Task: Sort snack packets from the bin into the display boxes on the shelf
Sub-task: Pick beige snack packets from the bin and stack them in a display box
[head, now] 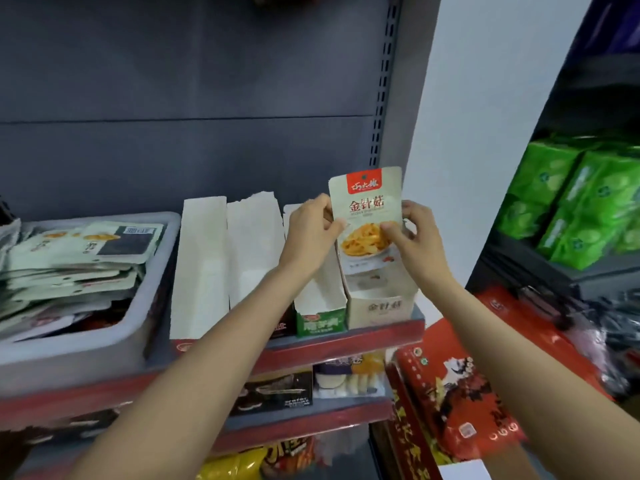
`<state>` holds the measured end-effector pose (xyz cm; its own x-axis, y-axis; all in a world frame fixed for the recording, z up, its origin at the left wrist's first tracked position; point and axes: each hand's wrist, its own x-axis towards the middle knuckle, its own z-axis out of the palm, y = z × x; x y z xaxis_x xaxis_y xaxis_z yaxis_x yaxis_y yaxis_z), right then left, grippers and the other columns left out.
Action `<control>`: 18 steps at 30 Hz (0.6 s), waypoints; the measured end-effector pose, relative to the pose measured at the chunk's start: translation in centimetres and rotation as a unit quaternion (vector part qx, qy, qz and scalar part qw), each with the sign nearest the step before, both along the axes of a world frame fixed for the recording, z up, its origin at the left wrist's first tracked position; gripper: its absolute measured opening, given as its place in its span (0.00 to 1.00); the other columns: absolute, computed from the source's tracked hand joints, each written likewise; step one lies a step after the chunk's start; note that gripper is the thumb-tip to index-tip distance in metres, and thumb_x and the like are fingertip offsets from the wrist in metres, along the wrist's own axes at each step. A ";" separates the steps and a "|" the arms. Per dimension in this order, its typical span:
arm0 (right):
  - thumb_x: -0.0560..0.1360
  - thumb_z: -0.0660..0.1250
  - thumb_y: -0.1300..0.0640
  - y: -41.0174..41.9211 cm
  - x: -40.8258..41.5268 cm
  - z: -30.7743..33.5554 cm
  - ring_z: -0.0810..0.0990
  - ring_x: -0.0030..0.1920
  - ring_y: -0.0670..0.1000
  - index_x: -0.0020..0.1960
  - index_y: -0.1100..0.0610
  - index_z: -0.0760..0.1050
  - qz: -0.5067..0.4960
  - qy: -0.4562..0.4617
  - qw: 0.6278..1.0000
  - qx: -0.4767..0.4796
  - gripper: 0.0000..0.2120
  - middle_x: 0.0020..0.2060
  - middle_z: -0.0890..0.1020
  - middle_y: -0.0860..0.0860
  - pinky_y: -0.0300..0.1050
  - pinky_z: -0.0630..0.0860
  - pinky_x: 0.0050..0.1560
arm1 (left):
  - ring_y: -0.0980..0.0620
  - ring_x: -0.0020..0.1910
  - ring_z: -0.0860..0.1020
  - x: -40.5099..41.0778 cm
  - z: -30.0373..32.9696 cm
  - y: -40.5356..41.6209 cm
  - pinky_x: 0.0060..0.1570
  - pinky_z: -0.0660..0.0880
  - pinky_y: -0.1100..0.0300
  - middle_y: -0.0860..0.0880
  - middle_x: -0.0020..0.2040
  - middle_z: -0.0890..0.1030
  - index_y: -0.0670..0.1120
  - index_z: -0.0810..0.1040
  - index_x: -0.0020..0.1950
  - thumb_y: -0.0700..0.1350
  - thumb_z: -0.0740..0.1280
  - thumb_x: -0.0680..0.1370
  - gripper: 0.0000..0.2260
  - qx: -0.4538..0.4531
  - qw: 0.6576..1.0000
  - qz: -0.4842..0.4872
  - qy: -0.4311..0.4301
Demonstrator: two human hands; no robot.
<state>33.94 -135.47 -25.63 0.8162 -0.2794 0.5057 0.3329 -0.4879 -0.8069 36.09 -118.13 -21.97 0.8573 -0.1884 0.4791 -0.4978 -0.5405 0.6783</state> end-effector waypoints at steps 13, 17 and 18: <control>0.74 0.68 0.58 -1.3 -0.1 -0.6 0.75 0.53 0.49 0.51 0.56 0.70 0.003 0.008 1.000 -0.006 0.08 0.55 0.76 0.52 0.43 0.72 0.52 | 0.52 0.63 0.70 -0.5 -0.9 -1.4 0.53 0.61 0.66 0.48 0.65 0.72 0.40 0.78 0.46 0.42 0.68 0.75 0.05 0.056 0.997 0.041 -0.034; 0.77 0.65 0.53 -1.7 0.2 -0.4 0.77 0.55 0.51 0.47 0.55 0.74 0.026 0.012 0.999 0.031 0.05 0.54 0.79 0.53 0.48 0.76 0.56 | 0.50 0.65 0.68 -0.2 -0.7 -1.1 0.58 0.62 0.63 0.48 0.67 0.70 0.39 0.80 0.45 0.41 0.70 0.75 0.05 0.036 0.999 0.028 0.017; 0.77 0.65 0.54 -1.8 0.3 -0.3 0.78 0.55 0.51 0.45 0.54 0.74 0.034 0.013 0.999 0.040 0.04 0.53 0.80 0.53 0.49 0.76 0.57 | 0.51 0.66 0.68 -0.1 -0.6 -1.0 0.58 0.62 0.63 0.49 0.66 0.70 0.38 0.81 0.47 0.41 0.70 0.75 0.06 0.038 0.999 0.024 0.024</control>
<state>34.24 -137.29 -25.88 0.8469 -0.2607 0.4634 0.3425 -0.3990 -0.8505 36.01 -119.10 -22.62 0.8878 -0.1816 0.4229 -0.4382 -0.6142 0.6563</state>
